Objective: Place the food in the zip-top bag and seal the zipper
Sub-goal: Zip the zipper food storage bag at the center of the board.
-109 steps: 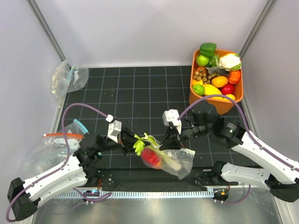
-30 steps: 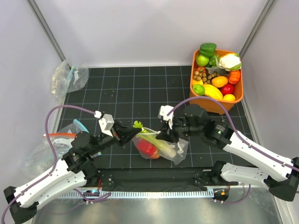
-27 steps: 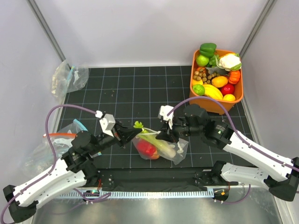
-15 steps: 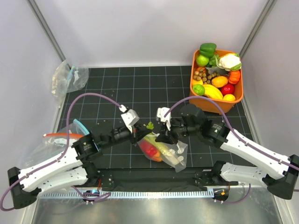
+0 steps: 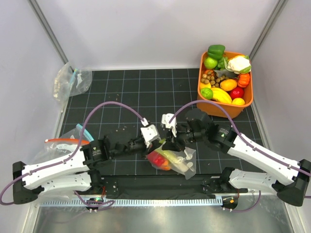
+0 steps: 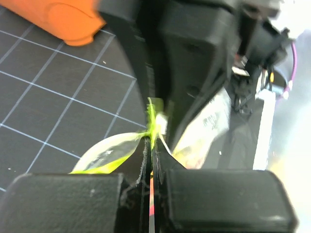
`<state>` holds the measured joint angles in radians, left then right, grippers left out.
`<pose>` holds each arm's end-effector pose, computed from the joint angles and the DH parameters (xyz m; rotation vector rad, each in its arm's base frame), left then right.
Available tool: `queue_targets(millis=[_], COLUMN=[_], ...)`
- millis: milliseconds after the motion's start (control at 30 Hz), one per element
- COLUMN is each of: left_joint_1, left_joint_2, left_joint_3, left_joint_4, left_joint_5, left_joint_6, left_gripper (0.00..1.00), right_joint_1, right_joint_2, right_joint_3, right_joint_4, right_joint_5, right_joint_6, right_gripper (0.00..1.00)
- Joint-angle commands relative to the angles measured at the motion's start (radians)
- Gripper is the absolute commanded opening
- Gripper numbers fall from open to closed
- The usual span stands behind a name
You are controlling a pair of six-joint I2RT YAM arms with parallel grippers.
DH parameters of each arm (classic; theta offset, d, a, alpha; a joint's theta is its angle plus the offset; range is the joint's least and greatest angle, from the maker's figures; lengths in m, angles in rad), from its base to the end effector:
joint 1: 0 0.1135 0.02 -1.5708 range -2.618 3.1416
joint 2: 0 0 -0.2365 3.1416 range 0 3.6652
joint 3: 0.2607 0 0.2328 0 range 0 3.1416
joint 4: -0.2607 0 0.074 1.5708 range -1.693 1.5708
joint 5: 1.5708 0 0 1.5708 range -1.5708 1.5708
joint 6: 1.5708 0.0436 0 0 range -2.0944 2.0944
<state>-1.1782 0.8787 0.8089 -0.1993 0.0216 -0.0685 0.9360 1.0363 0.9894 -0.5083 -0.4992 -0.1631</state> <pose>0.0799 -0.1953 0.3085 1.0329 1.6363 -0.8772 0.1151 0.1915 0.3072 -1.4074 1.7037 0.9755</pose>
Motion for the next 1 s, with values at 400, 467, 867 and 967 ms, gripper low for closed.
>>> queue_targets(millis=[400, 467, 867, 967], left_joint_1=[-0.064, -0.064, -0.064, -0.064], left_joint_2=[0.048, 0.088, 0.146, 0.074], left_joint_3=[0.065, 0.084, 0.108, 0.067], left_joint_4=[-0.156, -0.17, -0.166, -0.114], left_joint_5=[-0.043, -0.06, -0.071, -0.084], left_joint_6=[0.047, 0.042, 0.029, 0.021], left_gripper=[0.0, 0.0, 0.14, 0.3], right_joint_1=[0.003, 0.001, 0.003, 0.003], right_joint_2=[-0.094, -0.093, -0.075, -0.064], right_joint_3=[0.008, 0.008, 0.009, 0.012], right_joint_4=[0.088, 0.088, 0.097, 0.096], right_joint_5=[-0.025, -0.044, -0.081, -0.073], right_joint_6=[-0.026, -0.029, -0.026, -0.021], right_gripper=[0.01, 0.01, 0.01, 0.01])
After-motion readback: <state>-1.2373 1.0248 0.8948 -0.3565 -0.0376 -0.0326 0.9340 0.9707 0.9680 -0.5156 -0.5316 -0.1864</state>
